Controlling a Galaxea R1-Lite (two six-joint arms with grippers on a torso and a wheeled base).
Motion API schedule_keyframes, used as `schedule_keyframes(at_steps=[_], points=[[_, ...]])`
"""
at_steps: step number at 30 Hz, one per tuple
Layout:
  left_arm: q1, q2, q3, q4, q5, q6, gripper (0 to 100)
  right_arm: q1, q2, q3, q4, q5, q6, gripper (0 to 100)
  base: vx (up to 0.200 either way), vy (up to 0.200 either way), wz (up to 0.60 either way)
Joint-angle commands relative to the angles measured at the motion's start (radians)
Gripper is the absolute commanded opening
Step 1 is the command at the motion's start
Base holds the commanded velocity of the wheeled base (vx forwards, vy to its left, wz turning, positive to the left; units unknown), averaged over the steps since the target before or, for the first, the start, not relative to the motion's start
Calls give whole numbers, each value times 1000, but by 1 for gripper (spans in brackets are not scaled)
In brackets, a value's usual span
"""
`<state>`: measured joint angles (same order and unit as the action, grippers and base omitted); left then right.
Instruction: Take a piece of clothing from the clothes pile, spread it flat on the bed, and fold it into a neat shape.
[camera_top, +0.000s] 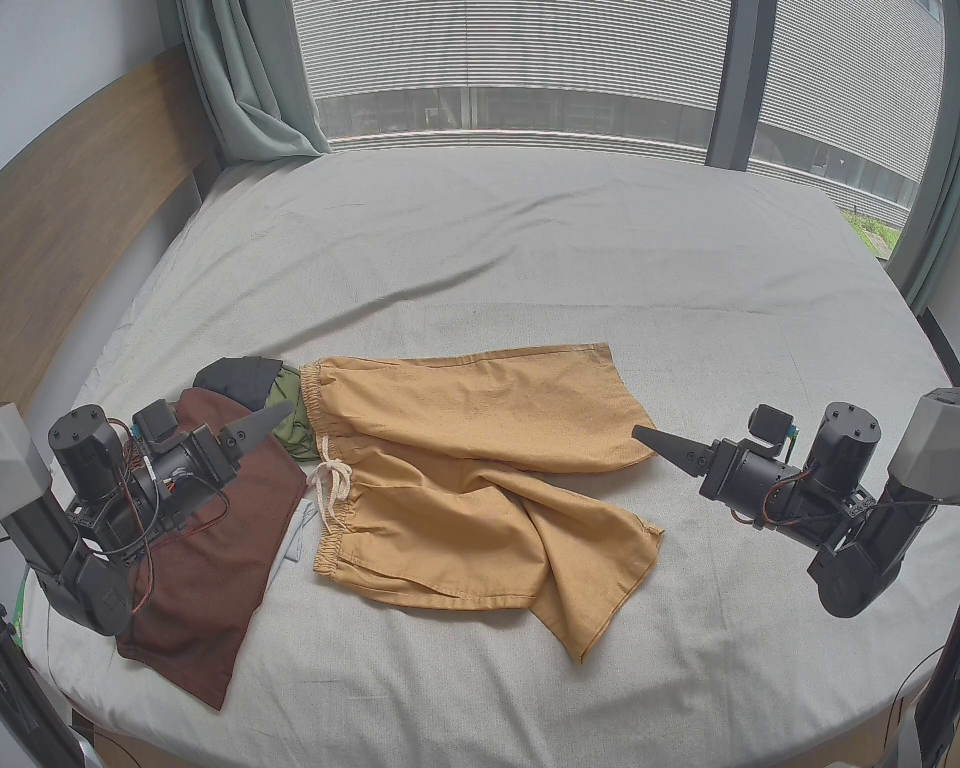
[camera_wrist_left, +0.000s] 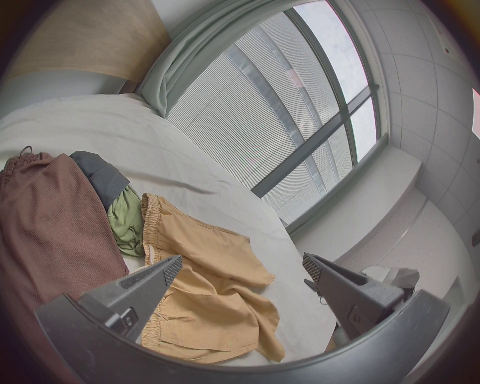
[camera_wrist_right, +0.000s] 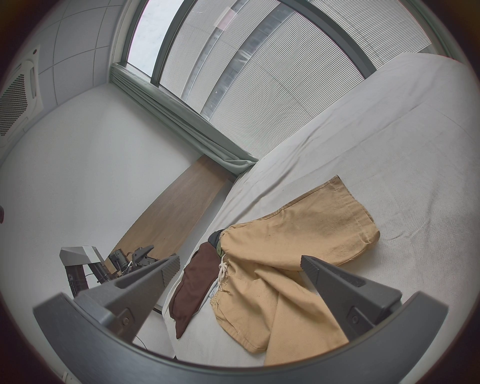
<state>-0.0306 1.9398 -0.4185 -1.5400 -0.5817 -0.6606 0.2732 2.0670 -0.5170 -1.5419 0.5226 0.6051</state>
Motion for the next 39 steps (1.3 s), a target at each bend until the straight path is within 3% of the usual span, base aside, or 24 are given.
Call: schedule_keyframes(at_steps=[1,8,19,39], points=[[9,33,23,-3,-13,49,100,11,-28,31,0,2,-2,100,0,0,0],[11,38,38,-3,-17,99,100,9,-28,32,0,2,4,100,0,0,0],[-2,128,69,-5,-18,260,100,-11,28,46,2,-4,21,100,0,0,0],[-20,146,87,-5,-18,268,100,-51,212,32,0,-4,74,100,0,0,0]])
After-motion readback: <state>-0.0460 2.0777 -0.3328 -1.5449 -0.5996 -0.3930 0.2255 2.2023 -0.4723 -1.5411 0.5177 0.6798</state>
